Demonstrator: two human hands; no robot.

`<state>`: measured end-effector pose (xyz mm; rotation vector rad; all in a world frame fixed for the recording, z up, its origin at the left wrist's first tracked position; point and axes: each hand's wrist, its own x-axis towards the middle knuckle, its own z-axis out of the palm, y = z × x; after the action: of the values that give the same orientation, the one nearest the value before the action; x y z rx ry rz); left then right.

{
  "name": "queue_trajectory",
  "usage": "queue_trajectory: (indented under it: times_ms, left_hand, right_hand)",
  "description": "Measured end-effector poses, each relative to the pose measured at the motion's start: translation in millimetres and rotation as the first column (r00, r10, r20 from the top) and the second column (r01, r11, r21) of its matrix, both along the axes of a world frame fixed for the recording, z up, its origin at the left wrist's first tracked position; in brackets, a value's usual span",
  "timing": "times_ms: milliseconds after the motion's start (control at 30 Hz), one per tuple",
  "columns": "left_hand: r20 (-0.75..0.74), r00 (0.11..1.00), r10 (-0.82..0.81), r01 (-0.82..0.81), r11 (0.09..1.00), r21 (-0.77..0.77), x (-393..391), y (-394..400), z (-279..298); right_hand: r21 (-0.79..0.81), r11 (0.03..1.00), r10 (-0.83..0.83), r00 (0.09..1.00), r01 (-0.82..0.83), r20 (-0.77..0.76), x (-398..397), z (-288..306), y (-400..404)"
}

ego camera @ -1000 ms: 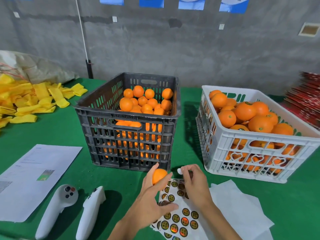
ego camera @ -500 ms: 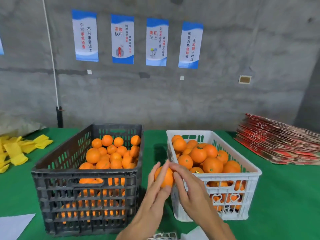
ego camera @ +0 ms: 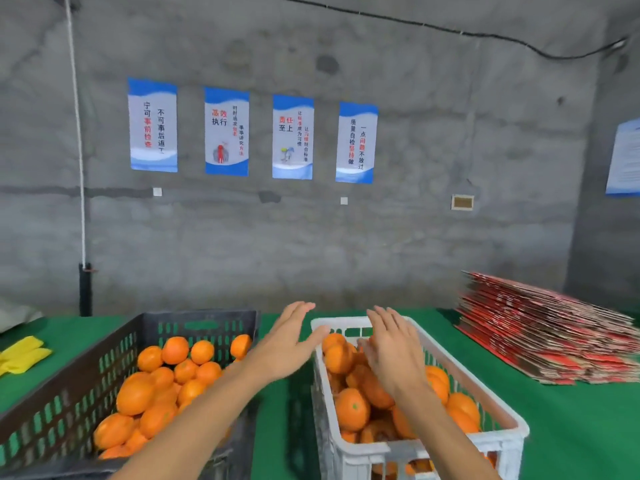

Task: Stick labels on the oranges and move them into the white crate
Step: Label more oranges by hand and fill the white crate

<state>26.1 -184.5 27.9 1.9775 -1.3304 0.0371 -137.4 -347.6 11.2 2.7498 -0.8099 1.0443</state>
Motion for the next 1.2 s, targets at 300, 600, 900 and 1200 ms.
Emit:
queue_trajectory:
  times_ms: [300, 600, 900, 1200]
  left_hand:
    - [0.193, 0.909, 0.368, -0.415, 0.835, 0.36, 166, 64, -28]
    - [0.23, 0.835, 0.499, -0.509, 0.545, 0.666, 283, 93, -90]
    - [0.275, 0.817, 0.507, -0.563, 0.597, 0.572, 333, 74, -112]
    - [0.375, 0.853, 0.363, -0.5, 0.771, 0.393, 241, 89, -19]
  right_hand:
    - [0.088, 0.939, 0.323, 0.941, -0.332, 0.099, 142, 6, 70]
    - [0.265, 0.899, 0.401, 0.897, -0.347, -0.186, 287, -31, 107]
    - [0.353, 0.859, 0.444, 0.883, -0.371, -0.15, 322, -44, 106]
    - [0.319, 0.806, 0.505, 0.86, -0.499, 0.071, 274, -22, 123]
